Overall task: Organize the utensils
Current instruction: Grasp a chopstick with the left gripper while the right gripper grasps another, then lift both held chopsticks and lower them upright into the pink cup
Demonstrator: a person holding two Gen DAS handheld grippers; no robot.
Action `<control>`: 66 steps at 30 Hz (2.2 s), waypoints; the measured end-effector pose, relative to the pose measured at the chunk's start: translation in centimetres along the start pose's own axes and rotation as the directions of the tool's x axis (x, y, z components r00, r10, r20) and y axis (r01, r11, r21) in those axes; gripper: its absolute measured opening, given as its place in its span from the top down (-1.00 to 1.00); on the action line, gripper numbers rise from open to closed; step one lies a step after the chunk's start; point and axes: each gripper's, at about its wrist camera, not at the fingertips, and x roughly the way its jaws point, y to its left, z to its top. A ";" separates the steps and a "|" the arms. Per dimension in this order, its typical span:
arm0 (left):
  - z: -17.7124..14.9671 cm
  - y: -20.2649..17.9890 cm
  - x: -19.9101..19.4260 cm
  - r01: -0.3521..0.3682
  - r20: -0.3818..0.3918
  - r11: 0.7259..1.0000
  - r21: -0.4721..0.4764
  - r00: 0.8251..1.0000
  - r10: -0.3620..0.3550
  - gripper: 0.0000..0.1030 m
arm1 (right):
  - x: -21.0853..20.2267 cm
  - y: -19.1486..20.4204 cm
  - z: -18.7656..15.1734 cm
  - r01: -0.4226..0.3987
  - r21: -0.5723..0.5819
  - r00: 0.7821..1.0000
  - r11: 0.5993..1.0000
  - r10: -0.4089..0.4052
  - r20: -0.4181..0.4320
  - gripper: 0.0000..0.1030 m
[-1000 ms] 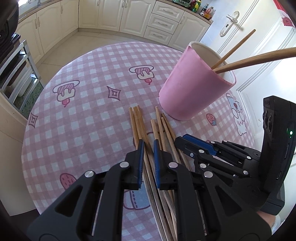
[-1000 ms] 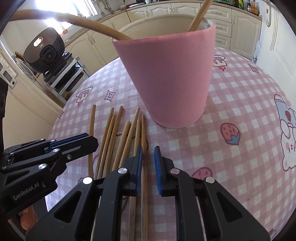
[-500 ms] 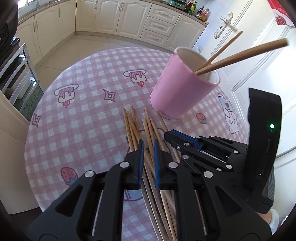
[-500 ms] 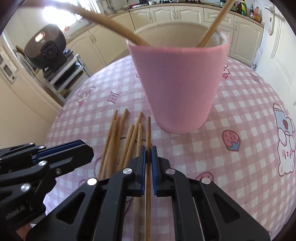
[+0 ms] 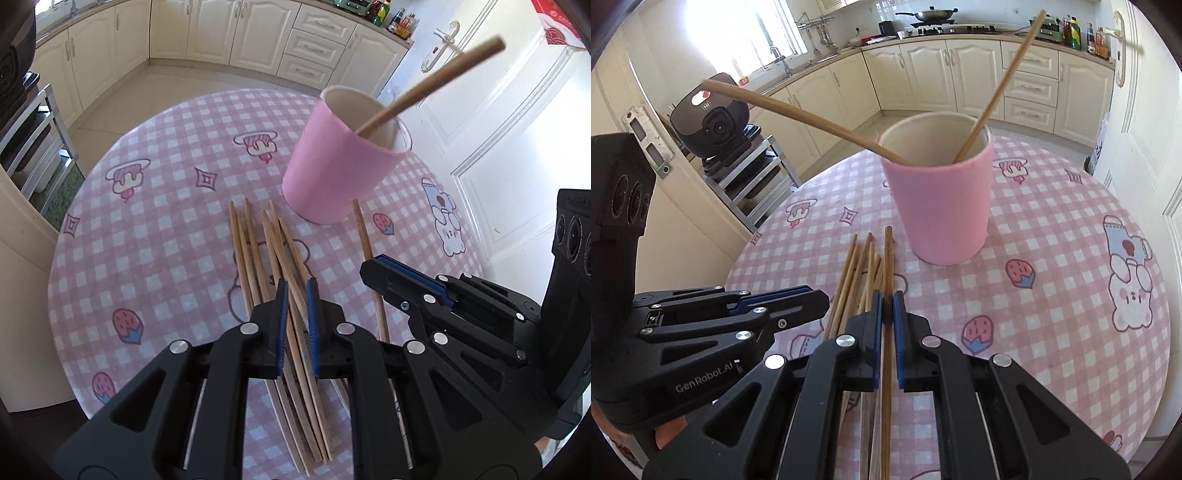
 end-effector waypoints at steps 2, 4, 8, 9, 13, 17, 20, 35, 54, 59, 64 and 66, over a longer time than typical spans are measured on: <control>0.2 0.0 0.4 -0.006 -0.007 1.000 -0.007 1.000 0.006 0.79 | 0.1 -0.6 -0.3 -0.002 0.010 1.000 1.000 0.002 -0.008 0.91; 0.4 0.2 1.0 -0.015 -0.012 1.000 -0.017 1.000 0.015 0.79 | 0.4 -1.0 -0.5 -0.004 0.017 1.000 1.000 0.004 -0.014 0.91; 0.9 0.4 2.5 -0.025 -0.037 0.999 -0.042 0.999 0.023 0.77 | 0.8 -1.7 -0.9 -0.010 0.030 1.000 0.999 0.011 -0.025 0.91; 1.0 0.5 2.9 -0.022 -0.047 0.998 -0.054 0.999 0.019 0.77 | 0.9 -1.9 -0.9 -0.012 0.033 1.000 0.999 0.013 -0.027 0.91; 1.3 0.5 4.0 -0.033 -0.067 0.998 -0.057 0.997 0.029 0.77 | 1.7 -2.6 -1.0 -0.026 0.045 0.999 0.999 0.027 -0.042 0.91; 1.5 0.3 4.8 -0.052 -0.067 0.997 -0.056 0.997 0.048 0.50 | 2.5 -3.1 -1.1 -0.037 0.054 0.998 0.998 0.039 -0.051 0.91; 1.7 0.1 5.1 -0.068 -0.052 0.996 -0.058 0.997 0.065 0.16 | 2.9 -3.3 -1.0 -0.043 0.058 0.997 0.997 0.046 -0.057 0.91; 2.2 -1.3 8.1 -0.118 -0.085 0.993 -0.013 0.990 0.116 0.70 | 3.1 -4.0 -1.1 -0.060 0.073 0.996 0.995 0.065 -0.062 0.91; 1.1 -0.5 -1.6 0.008 0.115 1.000 -0.005 0.993 -0.008 0.85 | -2.9 -2.5 -0.7 -0.088 0.052 0.994 0.995 0.085 0.072 0.91; 0.8 -0.5 -5.2 0.046 0.188 0.999 -0.001 0.981 -0.045 0.86 | -6.5 -1.4 -0.1 -0.080 0.024 0.984 0.997 0.075 0.159 0.91; 0.5 -0.4 -8.8 0.068 0.267 0.998 0.013 0.961 -0.069 0.88 | -10.0 -0.7 0.7 -0.044 -0.023 0.967 0.999 0.049 0.250 0.91; 0.4 -0.5 -10.2 0.070 0.295 0.997 0.023 0.953 -0.074 0.88 | -11.2 -0.4 1.0 -0.001 -0.040 0.955 0.999 0.013 0.295 0.91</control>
